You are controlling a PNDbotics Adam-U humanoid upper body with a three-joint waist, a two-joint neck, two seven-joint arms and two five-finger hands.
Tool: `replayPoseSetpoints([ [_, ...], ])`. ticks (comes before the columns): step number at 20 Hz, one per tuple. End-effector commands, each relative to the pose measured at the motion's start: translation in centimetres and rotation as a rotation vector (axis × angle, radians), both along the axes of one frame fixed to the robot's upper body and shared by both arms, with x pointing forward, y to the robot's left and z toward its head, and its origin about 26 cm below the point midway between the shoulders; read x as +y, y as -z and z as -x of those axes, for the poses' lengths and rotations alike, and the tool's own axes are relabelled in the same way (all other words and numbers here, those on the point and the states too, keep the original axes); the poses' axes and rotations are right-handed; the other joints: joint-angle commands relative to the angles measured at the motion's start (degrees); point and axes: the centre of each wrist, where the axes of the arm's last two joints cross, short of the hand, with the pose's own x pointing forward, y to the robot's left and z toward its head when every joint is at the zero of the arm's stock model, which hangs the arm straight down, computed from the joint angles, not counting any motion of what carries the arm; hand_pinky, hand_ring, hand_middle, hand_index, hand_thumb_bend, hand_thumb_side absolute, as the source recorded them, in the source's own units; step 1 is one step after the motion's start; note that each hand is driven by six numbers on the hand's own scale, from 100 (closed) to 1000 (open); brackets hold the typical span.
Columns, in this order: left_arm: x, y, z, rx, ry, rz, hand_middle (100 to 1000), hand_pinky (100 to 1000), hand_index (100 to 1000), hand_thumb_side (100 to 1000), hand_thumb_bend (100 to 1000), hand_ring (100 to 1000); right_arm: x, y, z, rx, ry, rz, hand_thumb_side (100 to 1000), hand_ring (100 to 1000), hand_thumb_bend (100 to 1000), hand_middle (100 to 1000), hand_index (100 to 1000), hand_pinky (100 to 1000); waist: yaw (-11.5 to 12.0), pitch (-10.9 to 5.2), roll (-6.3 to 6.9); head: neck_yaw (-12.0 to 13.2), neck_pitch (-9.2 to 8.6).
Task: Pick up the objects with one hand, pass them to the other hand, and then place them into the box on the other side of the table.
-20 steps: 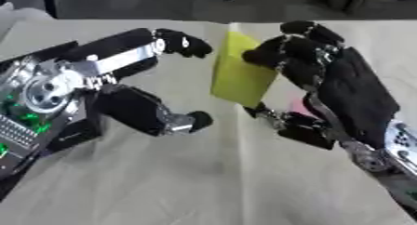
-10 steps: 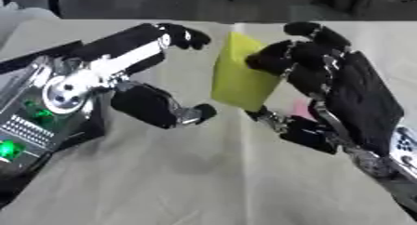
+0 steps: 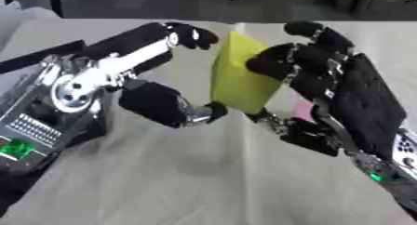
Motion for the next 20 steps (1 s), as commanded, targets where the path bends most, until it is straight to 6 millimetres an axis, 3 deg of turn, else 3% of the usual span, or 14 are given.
replayPoseSetpoints([
  [1, -0.09, -0.78, 0.5, -0.017, 0.031, 0.002, 838, 1000, 932, 453, 463, 932, 0.09, -0.84, 0.38, -0.042, -0.011, -0.009, 100, 430, 446, 448, 533, 772, 0.02, -1.16, -0.08, -0.27, 0.27],
  [20, -0.2, -0.74, 0.52, 0.005, 0.015, 0.021, 831, 1000, 924, 475, 439, 930, 0.32, -0.66, 0.47, -0.07, -0.067, -0.014, 100, 431, 442, 445, 531, 775, -0.03, -1.01, -0.27, -0.22, -0.54],
])
